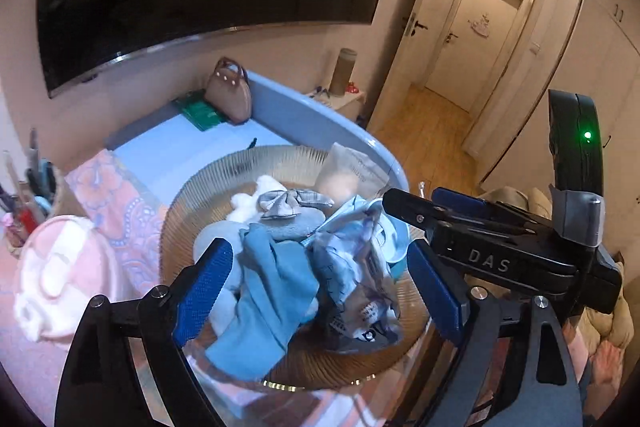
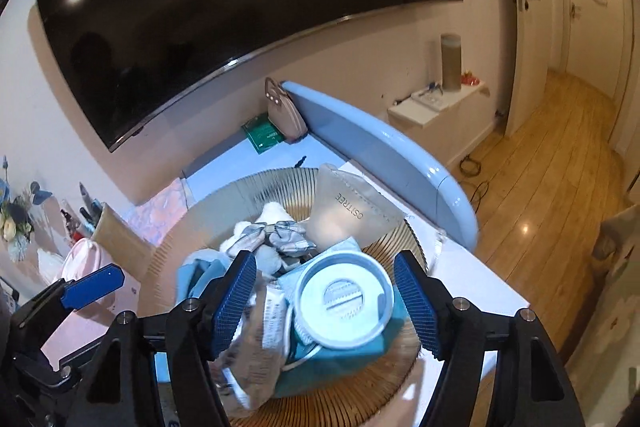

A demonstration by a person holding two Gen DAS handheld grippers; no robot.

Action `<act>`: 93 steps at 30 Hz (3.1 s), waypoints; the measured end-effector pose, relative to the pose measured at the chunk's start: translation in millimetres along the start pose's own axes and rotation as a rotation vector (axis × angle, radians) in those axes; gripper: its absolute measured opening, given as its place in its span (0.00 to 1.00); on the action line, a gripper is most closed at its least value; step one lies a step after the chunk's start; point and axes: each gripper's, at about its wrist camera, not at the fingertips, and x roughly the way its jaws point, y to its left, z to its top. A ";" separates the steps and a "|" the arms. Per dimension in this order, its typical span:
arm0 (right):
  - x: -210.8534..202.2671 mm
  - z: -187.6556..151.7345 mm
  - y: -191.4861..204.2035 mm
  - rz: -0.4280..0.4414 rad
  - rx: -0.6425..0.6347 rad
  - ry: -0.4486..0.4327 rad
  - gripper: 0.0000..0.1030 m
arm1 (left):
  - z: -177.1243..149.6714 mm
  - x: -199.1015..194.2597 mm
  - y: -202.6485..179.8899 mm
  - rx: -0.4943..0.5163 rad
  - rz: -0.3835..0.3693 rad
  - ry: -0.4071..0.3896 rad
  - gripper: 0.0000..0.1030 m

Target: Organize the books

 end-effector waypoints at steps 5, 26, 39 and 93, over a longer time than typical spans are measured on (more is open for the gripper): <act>-34.1 -7.8 23.6 0.004 -0.040 -0.049 0.70 | -13.4 -50.0 17.5 -0.020 0.016 -0.050 0.86; -83.4 -116.8 298.0 0.427 -0.408 -0.071 0.82 | -163.0 -292.8 182.8 -0.318 0.517 -0.235 0.86; -13.9 -186.9 402.2 0.428 -0.533 0.027 0.82 | -265.0 -285.4 277.5 -0.526 0.701 -0.178 0.86; 71.5 -259.1 424.0 0.289 -0.632 0.137 0.86 | -303.8 -238.3 301.9 -0.564 0.820 -0.149 0.86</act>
